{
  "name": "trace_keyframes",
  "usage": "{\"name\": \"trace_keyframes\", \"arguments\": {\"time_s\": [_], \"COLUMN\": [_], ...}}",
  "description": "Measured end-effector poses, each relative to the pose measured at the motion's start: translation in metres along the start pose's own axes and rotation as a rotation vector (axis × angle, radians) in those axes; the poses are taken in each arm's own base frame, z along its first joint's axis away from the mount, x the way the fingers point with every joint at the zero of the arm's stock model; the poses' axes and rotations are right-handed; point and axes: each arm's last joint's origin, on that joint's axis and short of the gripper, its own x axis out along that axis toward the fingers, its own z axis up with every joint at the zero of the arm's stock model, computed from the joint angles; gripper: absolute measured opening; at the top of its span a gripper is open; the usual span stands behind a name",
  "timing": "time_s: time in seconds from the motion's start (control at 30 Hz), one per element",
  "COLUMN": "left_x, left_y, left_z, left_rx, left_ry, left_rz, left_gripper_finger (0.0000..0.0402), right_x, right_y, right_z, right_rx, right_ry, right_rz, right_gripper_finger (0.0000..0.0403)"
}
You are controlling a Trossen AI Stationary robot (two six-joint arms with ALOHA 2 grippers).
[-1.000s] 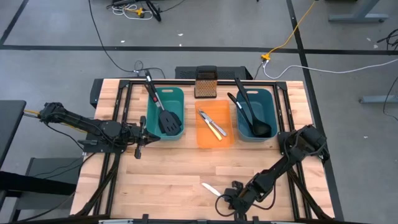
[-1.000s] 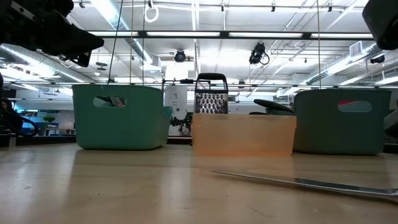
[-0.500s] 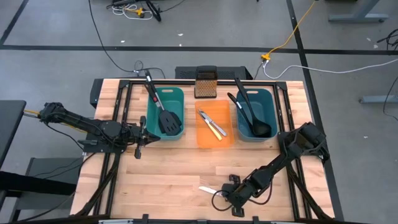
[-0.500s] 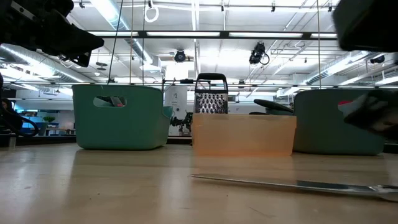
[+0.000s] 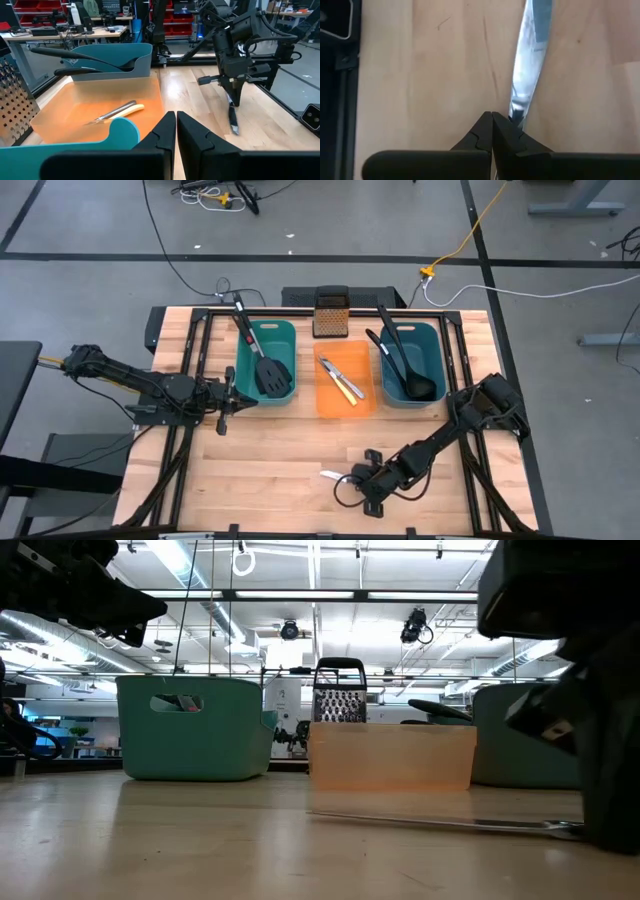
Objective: Pick & Place Kitchen Items
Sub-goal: Put the silver table knife into the orange bin
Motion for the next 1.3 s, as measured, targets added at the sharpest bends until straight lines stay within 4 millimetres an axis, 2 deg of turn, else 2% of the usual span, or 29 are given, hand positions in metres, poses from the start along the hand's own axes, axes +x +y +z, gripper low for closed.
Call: {"name": "trace_keyframes", "arguments": {"time_s": [0.13,0.3,0.53,0.93,1.13,1.3], "left_x": [0.000,0.000,0.000,0.000,0.000,0.000], "left_y": [0.000,0.000,0.000,0.000,0.000,0.000], "left_z": [0.000,0.000,0.000,0.000,0.000,0.000], "left_rx": [0.000,0.000,-0.001,-0.006,-0.008,-0.007], "left_ry": [0.000,0.000,0.000,0.000,0.000,0.000], "left_rz": [0.000,0.000,0.000,0.000,0.000,0.000], "left_gripper_finger": [0.0020,0.0020,0.0020,0.0020,0.0020,0.0020], "right_x": [0.001,-0.002,-0.020,-0.033,-0.036,-0.035], "right_y": [-0.004,-0.003,0.018,0.044,0.039,0.031], "right_z": [0.003,0.005,0.009,-0.029,-0.038,-0.035], "right_rx": [0.000,-0.080,-0.072,0.124,0.184,0.190], "right_ry": [0.000,-0.027,-0.004,0.153,0.219,0.232], "right_rz": [-0.010,0.007,0.023,0.031,-0.060,-0.112], "right_gripper_finger": [0.0006,0.0006,0.0004,0.0004,0.0004,0.0004]}}
